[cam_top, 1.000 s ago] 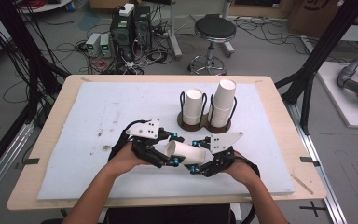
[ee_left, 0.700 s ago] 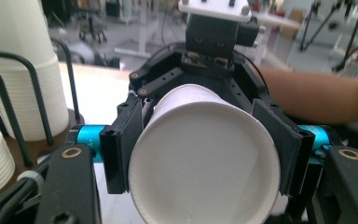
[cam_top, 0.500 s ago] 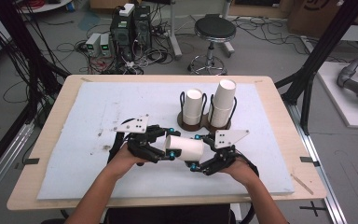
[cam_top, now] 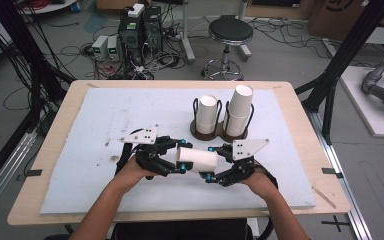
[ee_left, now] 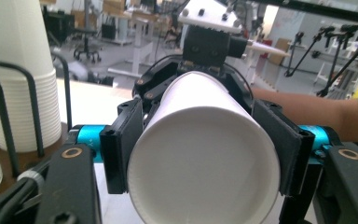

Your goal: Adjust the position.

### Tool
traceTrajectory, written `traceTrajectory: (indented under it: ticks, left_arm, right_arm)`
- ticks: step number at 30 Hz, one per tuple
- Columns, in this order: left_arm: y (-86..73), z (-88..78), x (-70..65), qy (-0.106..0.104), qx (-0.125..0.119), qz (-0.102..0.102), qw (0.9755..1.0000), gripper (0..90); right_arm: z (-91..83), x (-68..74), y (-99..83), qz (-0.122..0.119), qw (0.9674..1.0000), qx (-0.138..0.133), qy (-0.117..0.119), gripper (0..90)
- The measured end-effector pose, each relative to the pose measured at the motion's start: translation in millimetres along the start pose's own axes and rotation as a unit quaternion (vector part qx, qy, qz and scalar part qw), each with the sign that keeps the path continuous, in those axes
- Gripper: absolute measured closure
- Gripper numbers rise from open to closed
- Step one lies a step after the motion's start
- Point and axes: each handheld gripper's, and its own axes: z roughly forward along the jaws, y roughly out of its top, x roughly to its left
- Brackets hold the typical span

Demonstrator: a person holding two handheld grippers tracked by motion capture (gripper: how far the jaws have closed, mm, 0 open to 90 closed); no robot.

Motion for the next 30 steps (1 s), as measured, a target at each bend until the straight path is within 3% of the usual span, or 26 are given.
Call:
traceTrajectory:
  ticks: [2,4,7,13,18,23,27,30]
  left_arm:
    - [3.3,0.7,-2.0,0.028,0.027,0.002,0.9992,20.6]
    - [7.0,0.2,-4.8,0.036,0.049,0.022,0.9979,19.9]
    - [10.1,1.9,-6.9,0.028,0.075,0.038,0.9961,21.7]
    - [4.3,8.3,-6.3,0.001,0.098,0.042,0.9943,33.6]
    - [-0.4,6.6,-2.8,-0.013,0.071,0.029,0.9970,35.3]
    - [-7.7,2.8,1.5,-0.023,0.022,0.009,0.9995,35.0]
    - [-12.7,-0.3,3.8,-0.030,-0.024,-0.007,0.9993,34.9]
    - [-14.6,-0.5,3.9,-0.035,-0.036,-0.006,0.9987,34.9]
  right_arm:
    - [0.6,-0.3,-0.8,-0.002,0.9999,0.012,-0.004,36.7]
    - [1.7,0.1,-1.2,-0.008,0.9995,0.028,-0.010,36.8]
    - [4.6,0.2,-1.5,-0.020,0.9983,0.053,-0.014,36.8]
    - [3.9,1.5,-0.2,-0.012,0.9991,0.042,0.002,36.7]
    - [3.2,1.0,-0.7,0.002,0.9992,0.039,0.011,32.6]
    - [0.9,1.0,0.9,0.018,0.9998,0.005,0.003,26.1]
    - [-4.3,-0.3,1.8,0.037,0.9988,-0.032,-0.002,21.9]
    - [-5.9,-0.1,2.9,0.040,0.9981,-0.046,0.000,22.0]
